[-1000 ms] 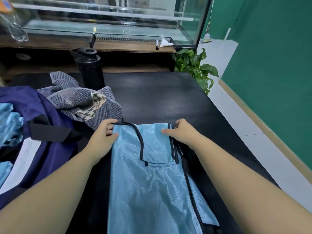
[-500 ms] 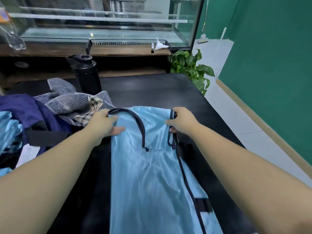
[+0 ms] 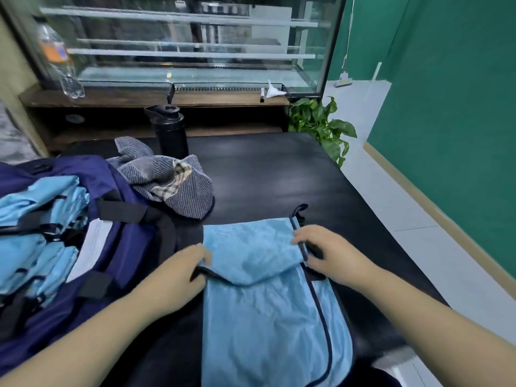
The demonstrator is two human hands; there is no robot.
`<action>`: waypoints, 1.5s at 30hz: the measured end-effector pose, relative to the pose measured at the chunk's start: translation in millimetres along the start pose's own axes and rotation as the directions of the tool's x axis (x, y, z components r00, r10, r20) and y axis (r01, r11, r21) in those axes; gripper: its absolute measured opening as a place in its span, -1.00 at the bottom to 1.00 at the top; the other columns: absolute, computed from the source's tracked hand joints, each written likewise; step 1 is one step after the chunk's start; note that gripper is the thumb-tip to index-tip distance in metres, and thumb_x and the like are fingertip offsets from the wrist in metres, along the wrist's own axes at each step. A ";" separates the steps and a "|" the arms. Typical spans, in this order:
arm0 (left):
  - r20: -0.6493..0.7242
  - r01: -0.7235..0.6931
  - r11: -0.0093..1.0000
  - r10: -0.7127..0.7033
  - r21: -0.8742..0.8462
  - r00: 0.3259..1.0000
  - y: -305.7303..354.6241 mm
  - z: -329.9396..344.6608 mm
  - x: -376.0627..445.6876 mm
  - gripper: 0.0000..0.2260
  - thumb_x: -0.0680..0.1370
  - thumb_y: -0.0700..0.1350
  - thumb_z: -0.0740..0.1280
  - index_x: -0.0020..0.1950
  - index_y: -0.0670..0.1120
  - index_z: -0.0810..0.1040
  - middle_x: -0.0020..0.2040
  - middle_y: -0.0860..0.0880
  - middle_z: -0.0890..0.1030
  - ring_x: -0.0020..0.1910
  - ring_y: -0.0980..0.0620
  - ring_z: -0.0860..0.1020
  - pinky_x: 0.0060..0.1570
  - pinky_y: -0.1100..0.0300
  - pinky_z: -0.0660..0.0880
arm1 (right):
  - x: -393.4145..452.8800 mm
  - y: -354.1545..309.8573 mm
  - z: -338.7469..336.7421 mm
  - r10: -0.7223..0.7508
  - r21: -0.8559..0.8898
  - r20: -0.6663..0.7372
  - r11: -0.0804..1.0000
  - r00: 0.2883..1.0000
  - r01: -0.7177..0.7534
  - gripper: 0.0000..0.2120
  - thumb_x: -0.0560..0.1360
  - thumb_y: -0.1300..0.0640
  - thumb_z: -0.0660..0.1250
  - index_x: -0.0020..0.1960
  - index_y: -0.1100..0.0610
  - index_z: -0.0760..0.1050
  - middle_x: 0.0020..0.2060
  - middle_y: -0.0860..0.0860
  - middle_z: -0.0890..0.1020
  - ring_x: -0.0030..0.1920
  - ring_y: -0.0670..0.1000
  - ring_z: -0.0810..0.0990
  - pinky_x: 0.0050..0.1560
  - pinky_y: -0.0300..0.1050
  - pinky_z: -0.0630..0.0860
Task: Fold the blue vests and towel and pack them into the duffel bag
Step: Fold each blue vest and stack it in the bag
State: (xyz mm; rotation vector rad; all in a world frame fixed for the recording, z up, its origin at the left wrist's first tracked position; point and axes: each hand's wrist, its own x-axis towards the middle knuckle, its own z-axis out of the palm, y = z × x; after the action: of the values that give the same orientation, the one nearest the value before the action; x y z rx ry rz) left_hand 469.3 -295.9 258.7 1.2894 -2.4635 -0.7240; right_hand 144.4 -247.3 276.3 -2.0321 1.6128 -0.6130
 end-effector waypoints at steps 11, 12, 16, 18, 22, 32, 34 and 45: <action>0.189 -0.043 0.994 0.023 0.103 0.982 71.7 67.1 7.0 -0.42 0.61 0.08 0.17 0.56 0.09 -0.03 0.56 0.16 -0.08 0.53 0.20 -0.15 0.50 0.17 -0.18 | -37.0 17.2 11.0 0.470 0.094 0.023 0.878 0.883 -0.470 -0.73 0.53 0.32 0.18 -0.21 0.09 0.58 -0.22 -0.04 0.65 -0.13 0.00 0.59 -0.12 -0.27 0.42; 0.198 -0.035 0.996 0.019 0.080 0.980 72.5 73.5 8.2 -0.42 0.62 0.09 0.16 0.56 0.11 -0.04 0.56 0.17 -0.07 0.52 0.20 -0.15 0.51 0.14 -0.16 | -39.4 14.8 10.3 0.425 0.144 0.050 0.893 0.904 -0.427 -0.70 0.51 0.36 0.19 -0.26 0.07 0.56 -0.27 -0.06 0.62 -0.18 -0.04 0.56 -0.12 -0.30 0.43; 0.226 0.019 0.998 -0.006 -0.058 0.974 66.7 82.8 13.6 -0.54 0.65 0.05 0.12 0.52 0.20 0.08 0.52 0.25 0.01 0.51 0.24 -0.13 0.51 0.12 -0.15 | -41.4 12.5 14.4 0.300 0.371 0.037 0.881 0.953 -0.292 -0.77 0.48 0.28 0.38 0.01 -0.02 0.62 -0.10 -0.16 0.68 -0.08 -0.15 0.59 0.07 -0.30 0.47; 0.244 0.056 0.986 -0.017 -0.156 0.970 63.9 80.6 16.7 -0.59 0.65 0.03 0.12 0.49 0.25 0.16 0.45 0.33 0.05 0.50 0.27 -0.11 0.50 0.15 -0.16 | -38.8 14.1 20.7 0.286 0.349 0.055 0.892 0.957 -0.286 -0.70 0.44 0.22 0.43 0.10 -0.07 0.57 -0.03 -0.18 0.66 0.00 -0.16 0.58 0.11 -0.30 0.47; 0.310 0.140 0.926 -0.027 -0.350 0.950 61.0 73.6 21.0 -0.66 0.66 0.00 0.12 0.40 0.30 0.26 0.41 0.34 0.13 0.45 0.36 -0.07 0.49 0.17 -0.14 | -29.7 9.2 32.9 0.269 0.241 0.061 0.930 0.961 -0.276 -0.61 0.39 0.28 0.37 0.16 -0.03 0.51 -0.12 -0.17 0.60 -0.19 -0.25 0.51 -0.05 -0.36 0.43; 0.320 0.215 0.867 -0.069 -0.449 0.945 70.0 68.6 20.5 -0.66 0.66 -0.06 0.14 0.41 0.22 0.30 0.21 0.49 0.08 0.38 0.37 -0.03 0.43 0.23 -0.08 | -44.9 44.0 2.1 0.305 -0.184 -0.046 0.933 0.951 -0.308 -0.76 0.48 0.28 0.19 -0.13 -0.04 0.52 -0.19 -0.11 0.44 -0.06 -0.05 0.47 0.02 -0.13 0.41; 0.317 0.219 0.879 -0.082 -0.424 0.945 69.3 69.6 20.3 -0.65 0.66 -0.05 0.15 0.42 0.21 0.29 0.30 0.41 0.09 0.41 0.34 -0.03 0.43 0.21 -0.10 | -53.1 54.2 -9.2 0.326 -0.152 -0.095 0.929 0.941 -0.337 -0.67 0.45 0.35 0.18 -0.14 -0.08 0.51 -0.16 -0.06 0.46 -0.05 -0.03 0.47 0.03 -0.14 0.41; 0.325 0.079 0.970 0.000 -0.229 0.946 63.8 75.2 22.2 -0.69 0.64 0.04 0.15 0.16 0.51 0.29 0.37 0.45 0.07 0.46 0.34 -0.11 0.50 0.07 -0.17 | -59.6 40.7 -7.0 0.328 -0.005 -0.047 0.944 0.943 -0.329 -0.50 0.43 0.30 0.25 0.29 -0.10 0.41 0.15 -0.24 0.41 0.22 -0.16 0.27 0.25 -0.26 0.24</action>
State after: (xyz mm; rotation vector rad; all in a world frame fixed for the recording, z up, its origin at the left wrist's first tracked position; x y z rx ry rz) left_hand 378.9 -260.6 230.4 1.2119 -2.4952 -1.2924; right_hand 96.6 -197.8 253.7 -1.7107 1.9311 -0.5273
